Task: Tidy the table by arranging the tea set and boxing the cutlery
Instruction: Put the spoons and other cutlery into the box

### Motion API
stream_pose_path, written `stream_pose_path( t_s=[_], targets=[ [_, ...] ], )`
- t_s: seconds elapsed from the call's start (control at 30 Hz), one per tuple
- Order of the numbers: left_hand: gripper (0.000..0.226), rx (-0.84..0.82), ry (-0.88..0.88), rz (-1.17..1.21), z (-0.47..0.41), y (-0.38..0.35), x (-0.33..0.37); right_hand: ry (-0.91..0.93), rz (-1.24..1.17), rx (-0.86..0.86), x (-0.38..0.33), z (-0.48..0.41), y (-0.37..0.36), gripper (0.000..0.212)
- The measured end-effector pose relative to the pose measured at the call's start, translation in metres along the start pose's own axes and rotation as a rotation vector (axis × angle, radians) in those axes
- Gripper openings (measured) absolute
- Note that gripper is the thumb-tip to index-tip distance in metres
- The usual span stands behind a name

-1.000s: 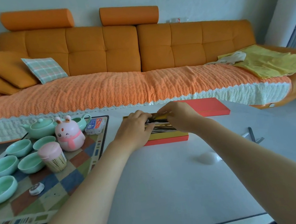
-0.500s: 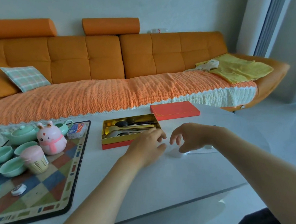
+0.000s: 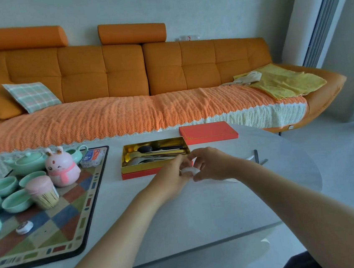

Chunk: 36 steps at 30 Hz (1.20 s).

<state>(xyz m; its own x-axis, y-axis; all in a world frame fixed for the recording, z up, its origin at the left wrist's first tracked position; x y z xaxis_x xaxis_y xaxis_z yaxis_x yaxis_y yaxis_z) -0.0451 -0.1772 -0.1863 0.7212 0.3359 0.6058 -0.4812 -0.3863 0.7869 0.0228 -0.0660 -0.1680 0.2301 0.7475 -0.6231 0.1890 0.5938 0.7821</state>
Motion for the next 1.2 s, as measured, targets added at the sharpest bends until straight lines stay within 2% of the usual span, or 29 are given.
stream_pose_path(
  t_s=[0.13, 0.2, 0.27, 0.33, 0.5, 0.7, 0.93, 1.07, 1.2],
  targets=[
    [0.010, 0.115, 0.114, 0.187, -0.009, 0.023, -0.017, 0.018, -0.160, 0.067, -0.007, -0.013, 0.001, 0.049],
    [0.013, 0.221, 0.167, 0.299, -0.013, 0.042, -0.029, 0.036, -0.211, 0.131, -0.009, -0.021, 0.004, 0.041],
    [0.016, 0.315, 0.205, 0.397, -0.013, 0.060, -0.042, 0.051, -0.198, 0.192, -0.012, -0.028, 0.007, 0.028],
    [0.015, 0.371, 0.226, 0.421, -0.012, 0.074, -0.055, 0.061, -0.152, 0.256, -0.017, -0.034, 0.010, 0.024],
    [0.012, 0.446, 0.232, 0.271, -0.018, 0.086, -0.081, 0.024, -0.181, 0.356, -0.024, -0.055, 0.006, 0.040],
    [0.029, 0.440, 0.152, -0.151, -0.026, 0.089, -0.091, -0.034, -0.185, 0.357, -0.023, -0.086, -0.009, 0.043],
    [0.043, 0.192, 0.045, -0.493, -0.028, 0.066, -0.096, -0.171, -0.084, 0.270, -0.013, -0.112, -0.025, 0.046],
    [0.050, 0.109, 0.097, -0.612, -0.035, 0.058, -0.098, -0.086, -0.041, 0.270, -0.017, -0.111, -0.023, 0.044],
    [0.051, 0.158, 0.077, -0.580, -0.038, 0.058, -0.096, 0.033, 0.042, 0.205, -0.024, -0.101, -0.027, 0.037]
  ],
)
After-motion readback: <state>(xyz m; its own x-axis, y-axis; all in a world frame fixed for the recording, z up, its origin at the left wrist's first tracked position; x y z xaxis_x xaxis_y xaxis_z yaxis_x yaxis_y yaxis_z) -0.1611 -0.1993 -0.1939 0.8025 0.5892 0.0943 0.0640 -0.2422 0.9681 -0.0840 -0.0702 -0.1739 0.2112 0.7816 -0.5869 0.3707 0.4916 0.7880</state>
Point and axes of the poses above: each hand's wrist, its own z-axis away from the middle knuckle, its own y-axis out of the back of the hand, x = y × z, the point moved 6 cm from there along -z, towards the middle knuckle, and after that the axes turned 9 degrees about -z, right-handed, at the moved point
